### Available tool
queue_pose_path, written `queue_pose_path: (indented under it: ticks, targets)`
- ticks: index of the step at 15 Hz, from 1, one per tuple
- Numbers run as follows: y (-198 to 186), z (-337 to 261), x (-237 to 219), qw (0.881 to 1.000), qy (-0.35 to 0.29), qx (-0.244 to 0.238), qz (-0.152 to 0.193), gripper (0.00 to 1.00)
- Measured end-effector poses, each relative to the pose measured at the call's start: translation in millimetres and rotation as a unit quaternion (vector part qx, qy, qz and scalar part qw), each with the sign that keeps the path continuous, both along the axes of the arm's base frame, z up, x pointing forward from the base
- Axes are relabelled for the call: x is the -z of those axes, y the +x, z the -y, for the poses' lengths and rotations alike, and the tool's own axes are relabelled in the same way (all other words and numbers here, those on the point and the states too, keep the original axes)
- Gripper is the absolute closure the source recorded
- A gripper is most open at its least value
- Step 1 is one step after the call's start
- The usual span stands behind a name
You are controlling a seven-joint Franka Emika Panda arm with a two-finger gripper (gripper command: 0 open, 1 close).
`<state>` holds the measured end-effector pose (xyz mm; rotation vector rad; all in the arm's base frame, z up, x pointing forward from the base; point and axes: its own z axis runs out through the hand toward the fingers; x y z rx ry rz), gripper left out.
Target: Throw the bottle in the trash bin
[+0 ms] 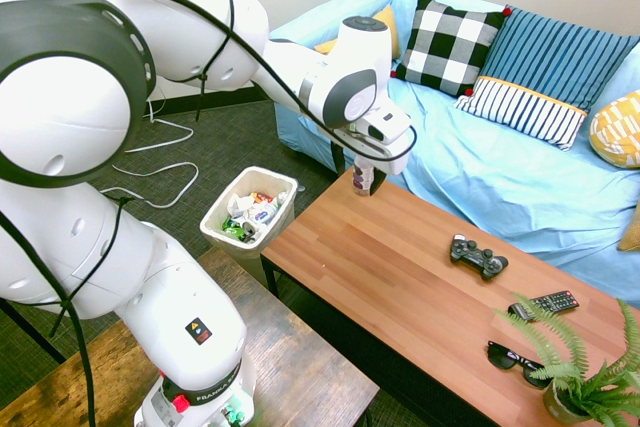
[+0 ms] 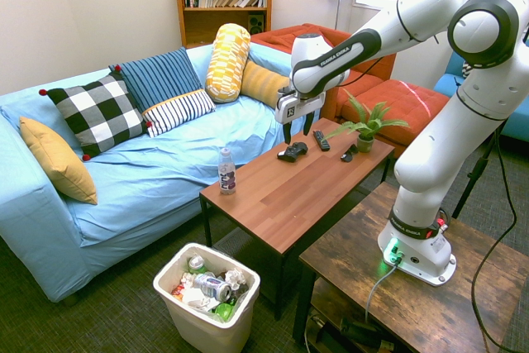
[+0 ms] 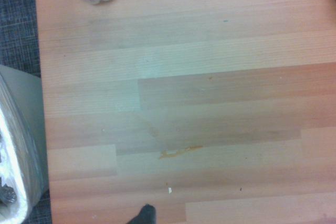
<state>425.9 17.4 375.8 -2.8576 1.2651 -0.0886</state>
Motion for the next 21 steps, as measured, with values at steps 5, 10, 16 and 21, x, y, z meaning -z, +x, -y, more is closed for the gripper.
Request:
queue_pose_path:
  ticks: [5, 10, 16, 21]
  targets:
    - [9, -29, 11, 1.0, 0.002, 0.014, 0.019, 0.0]
    - [52, -64, 19, 0.998, -0.001, 0.035, 0.058, 0.0]
    - [111, -122, 18, 0.996, -0.022, 0.033, 0.079, 0.0]
    - [158, -141, 47, 0.994, -0.04, 0.057, 0.086, 0.0]
